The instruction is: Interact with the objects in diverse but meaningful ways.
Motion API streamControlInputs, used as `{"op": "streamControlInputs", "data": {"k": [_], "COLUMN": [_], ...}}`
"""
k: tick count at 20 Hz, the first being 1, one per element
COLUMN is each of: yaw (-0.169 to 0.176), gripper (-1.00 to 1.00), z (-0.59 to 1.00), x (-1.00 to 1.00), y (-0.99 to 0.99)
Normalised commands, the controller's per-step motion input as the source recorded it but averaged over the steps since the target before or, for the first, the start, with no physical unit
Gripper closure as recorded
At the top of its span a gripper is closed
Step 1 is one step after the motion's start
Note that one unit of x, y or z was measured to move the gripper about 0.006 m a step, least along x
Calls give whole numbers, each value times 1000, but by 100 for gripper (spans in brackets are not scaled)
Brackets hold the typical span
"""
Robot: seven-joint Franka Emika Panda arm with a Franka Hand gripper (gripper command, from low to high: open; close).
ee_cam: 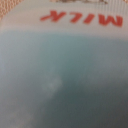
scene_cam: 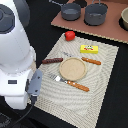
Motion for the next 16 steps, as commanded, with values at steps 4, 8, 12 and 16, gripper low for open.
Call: {"op": "streamControlInputs", "data": {"k": [4, 8, 12, 16], "yaw": [0, 0, 0, -1], "gripper": [100, 100, 100, -100], "z": [-316, -284, -249, 294], "x": [0, -18, -78, -9], "y": [0, 0, -16, 14]}}
